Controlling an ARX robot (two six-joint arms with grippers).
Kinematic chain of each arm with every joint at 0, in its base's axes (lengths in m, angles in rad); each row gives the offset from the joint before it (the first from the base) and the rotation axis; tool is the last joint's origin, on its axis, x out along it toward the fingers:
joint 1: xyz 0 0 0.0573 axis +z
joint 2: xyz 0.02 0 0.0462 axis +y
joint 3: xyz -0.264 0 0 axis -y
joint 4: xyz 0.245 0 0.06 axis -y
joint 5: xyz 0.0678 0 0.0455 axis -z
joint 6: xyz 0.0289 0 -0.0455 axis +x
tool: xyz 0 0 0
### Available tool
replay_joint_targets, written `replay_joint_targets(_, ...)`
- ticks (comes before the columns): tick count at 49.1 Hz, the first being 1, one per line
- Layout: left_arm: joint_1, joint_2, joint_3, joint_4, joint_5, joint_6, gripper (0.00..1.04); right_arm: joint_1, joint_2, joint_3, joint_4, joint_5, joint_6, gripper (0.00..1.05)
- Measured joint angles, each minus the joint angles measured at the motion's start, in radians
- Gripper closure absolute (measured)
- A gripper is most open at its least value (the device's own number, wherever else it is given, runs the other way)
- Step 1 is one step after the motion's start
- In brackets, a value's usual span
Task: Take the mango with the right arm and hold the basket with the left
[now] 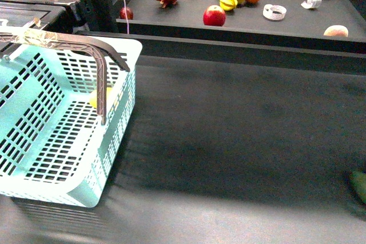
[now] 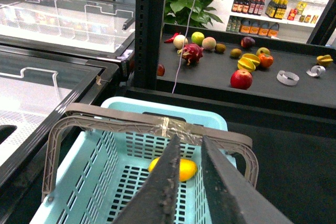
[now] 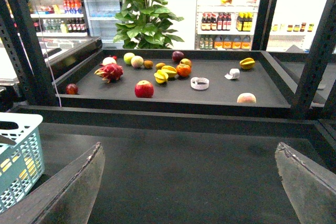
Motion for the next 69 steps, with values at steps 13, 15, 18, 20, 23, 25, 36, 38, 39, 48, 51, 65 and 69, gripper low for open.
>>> replay_joint_targets(13, -0.08, -0.222, -0.09, -0.133, -0.093, 0.026, 1.03, 0.0, 0.0, 0.0, 0.0, 0.0, 0.0, 0.08)
replay_joint_targets(15, -0.093, -0.256, -0.1, -0.156, -0.093, 0.027, 1.03, 0.0, 0.0, 0.0, 0.0, 0.0, 0.0, 0.08)
replay_joint_targets(18, -0.099, -0.305, -0.113, -0.192, -0.094, 0.03, 1.03, 0.0, 0.0, 0.0, 0.0, 0.0, 0.0, 0.08)
replay_joint_targets(20, -0.099, -0.338, -0.119, -0.217, -0.098, 0.03, 1.03, 0.0, 0.0, 0.0, 0.0, 0.0, 0.0, 0.08)
replay_joint_targets(23, -0.099, -0.386, -0.129, -0.256, -0.1, 0.03, 1.03, 0.0, 0.0, 0.0, 0.0, 0.0, 0.0, 0.08)
replay_joint_targets(25, -0.099, -0.42, -0.135, -0.282, -0.1, 0.031, 1.03, 0.0, 0.0, 0.0, 0.0, 0.0, 0.0, 0.08)
replay_joint_targets(36, -0.099, -0.628, -0.148, -0.46, -0.1, 0.034, 1.03, 0.0, 0.0, 0.0, 0.0, 0.0, 0.0, 0.08)
replay_joint_targets(38, -0.099, -0.664, -0.148, -0.492, -0.1, 0.034, 1.03, 0.0, 0.0, 0.0, 0.0, 0.0, 0.0, 0.08)
replay_joint_targets(39, -0.099, -0.678, -0.148, -0.505, -0.1, 0.034, 1.03, 0.0, 0.0, 0.0, 0.0, 0.0, 0.0, 0.08)
replay_joint_targets(48, -0.099, -0.82, -0.149, -0.637, -0.1, 0.036, 1.03, 0.0, 0.0, 0.0, 0.0, 0.0, 0.0, 0.08)
replay_joint_targets(51, -0.099, -0.857, -0.149, -0.672, -0.1, 0.036, 1.03, 0.0, 0.0, 0.0, 0.0, 0.0, 0.0, 0.08)
replay_joint_targets(65, -0.099, -1.015, -0.149, -0.827, -0.1, 0.036, 1.03, 0.0, 0.0, 0.0, 0.0, 0.0, 0.0, 0.08)
replay_joint_targets(69, -0.099, -1.046, -0.149, -0.858, -0.1, 0.037, 1.03, 0.0, 0.0, 0.0, 0.0, 0.0, 0.0, 0.08)
